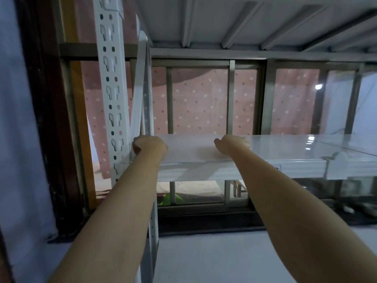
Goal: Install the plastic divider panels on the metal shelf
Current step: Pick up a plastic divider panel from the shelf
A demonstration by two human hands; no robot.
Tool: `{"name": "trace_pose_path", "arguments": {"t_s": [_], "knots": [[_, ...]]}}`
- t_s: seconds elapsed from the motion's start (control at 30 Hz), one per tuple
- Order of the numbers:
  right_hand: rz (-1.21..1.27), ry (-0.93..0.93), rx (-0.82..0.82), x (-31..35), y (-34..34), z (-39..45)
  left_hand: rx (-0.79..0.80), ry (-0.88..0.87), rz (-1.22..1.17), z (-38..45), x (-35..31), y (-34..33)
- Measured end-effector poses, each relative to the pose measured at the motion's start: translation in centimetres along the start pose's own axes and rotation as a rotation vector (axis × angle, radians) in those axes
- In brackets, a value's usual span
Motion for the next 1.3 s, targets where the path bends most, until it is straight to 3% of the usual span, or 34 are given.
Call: {"name": "trace_pose_path", "arguments": {"t_s": [0.33,0.53,0.7,0.9,1.3], "knots": [[0.258,0.001,-0.068,-1.4,-0.2,1.3,-0.111,0.034,-0.201,-0.2,0.7,1.6],[0.25,-0.105,-0.195,-3.1,3.2,0.5,-0.256,0.01,-0.532,-0.1,0.9,3.6],[0.236,-0.121,-0.171,-4.5,4.7,0.4,-0.311,-0.062,-0.743,-1.1,0.3,4.4],[0.347,-0.109,-0.087,-6.0,4.4,0.7,-0.427,-0.208,-0.79,-2.3,-1.0,6.4],[0.555,-0.185,-0.239,-10.8,4.4,-0.8,-0.302,-0.251,-0.975,-4.0,-4.8,6.2]]}}
Point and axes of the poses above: each hand's wrist, its own z-axis towards the middle knuckle, its own y-axis out of the back of the hand, x = y × z, the point moved 8 cm from there along z, towards the middle knuckle, and after that the axes turned 14 degrees about -z, right-handed, at the moved point
